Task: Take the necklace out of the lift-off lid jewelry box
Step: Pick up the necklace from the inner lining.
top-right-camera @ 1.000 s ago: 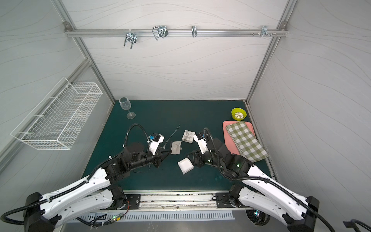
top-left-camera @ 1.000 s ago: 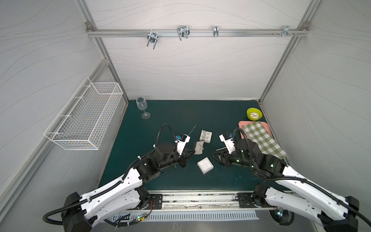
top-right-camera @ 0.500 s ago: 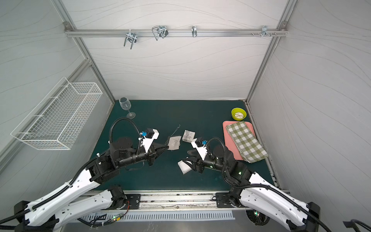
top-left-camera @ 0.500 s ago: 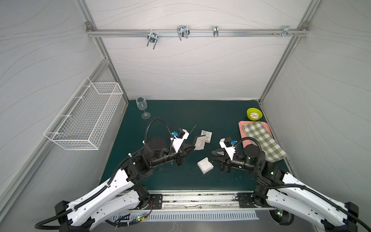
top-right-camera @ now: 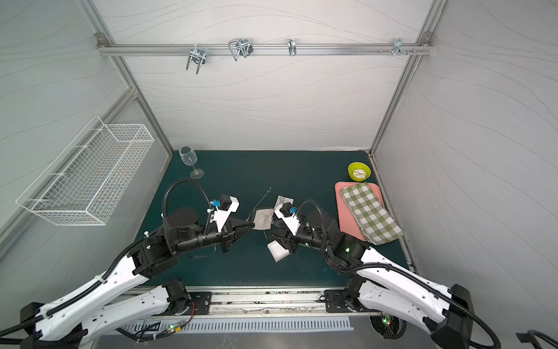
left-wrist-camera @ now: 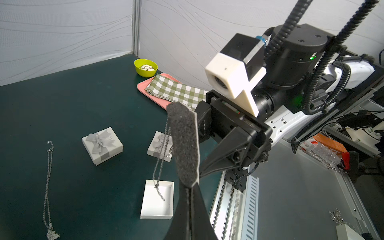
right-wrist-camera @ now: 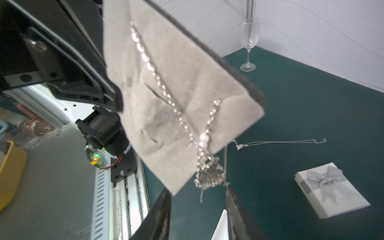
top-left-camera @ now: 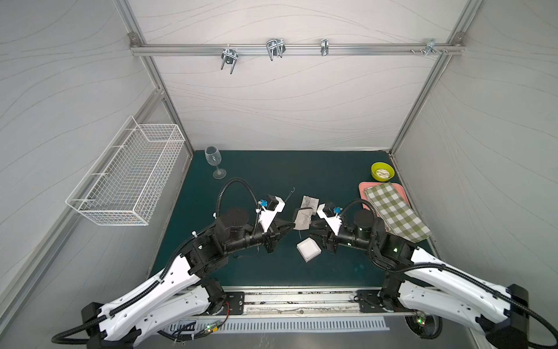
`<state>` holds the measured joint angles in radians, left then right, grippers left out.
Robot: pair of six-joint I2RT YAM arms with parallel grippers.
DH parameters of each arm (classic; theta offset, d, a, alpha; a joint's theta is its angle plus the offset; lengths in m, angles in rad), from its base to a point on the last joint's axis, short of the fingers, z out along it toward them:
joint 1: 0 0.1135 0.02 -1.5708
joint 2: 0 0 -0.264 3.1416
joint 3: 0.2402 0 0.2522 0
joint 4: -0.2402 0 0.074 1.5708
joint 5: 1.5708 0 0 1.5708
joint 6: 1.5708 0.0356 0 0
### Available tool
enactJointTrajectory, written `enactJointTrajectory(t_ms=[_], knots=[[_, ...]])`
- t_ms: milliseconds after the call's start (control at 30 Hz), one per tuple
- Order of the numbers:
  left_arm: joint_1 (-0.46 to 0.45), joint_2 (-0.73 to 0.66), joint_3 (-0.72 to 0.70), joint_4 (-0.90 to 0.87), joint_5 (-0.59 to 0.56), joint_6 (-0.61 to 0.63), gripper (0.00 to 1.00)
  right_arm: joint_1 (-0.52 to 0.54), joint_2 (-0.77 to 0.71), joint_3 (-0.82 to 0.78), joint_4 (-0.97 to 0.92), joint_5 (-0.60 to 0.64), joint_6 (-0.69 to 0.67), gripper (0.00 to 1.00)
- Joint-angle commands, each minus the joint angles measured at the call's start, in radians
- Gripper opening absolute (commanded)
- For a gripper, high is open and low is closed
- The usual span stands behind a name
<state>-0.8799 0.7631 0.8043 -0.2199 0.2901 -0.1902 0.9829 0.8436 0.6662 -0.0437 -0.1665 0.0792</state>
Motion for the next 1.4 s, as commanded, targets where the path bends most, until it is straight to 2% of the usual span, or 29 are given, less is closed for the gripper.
enactJointTrajectory(t_ms=[0, 267, 767, 1133, 1367], knots=[[-0.005, -0.025, -0.005, 0.054, 0.012, -0.006, 0.00, 0.008, -0.003, 0.003, 0.056, 0.067, -0.061, 0.39], [-0.005, -0.040, -0.014, 0.057, 0.009, -0.013, 0.00, 0.010, -0.011, 0.003, 0.091, 0.094, -0.117, 0.36], [-0.006, -0.047, -0.010, 0.051, -0.014, -0.008, 0.00, 0.019, 0.036, 0.021, 0.126, -0.013, -0.235, 0.33], [-0.004, -0.071, -0.032, 0.038, -0.046, -0.007, 0.00, 0.018, 0.001, 0.057, 0.061, 0.045, -0.257, 0.01], [-0.004, -0.092, -0.067, 0.030, -0.071, -0.009, 0.00, 0.018, -0.059, 0.088, -0.020, 0.118, -0.172, 0.00]])
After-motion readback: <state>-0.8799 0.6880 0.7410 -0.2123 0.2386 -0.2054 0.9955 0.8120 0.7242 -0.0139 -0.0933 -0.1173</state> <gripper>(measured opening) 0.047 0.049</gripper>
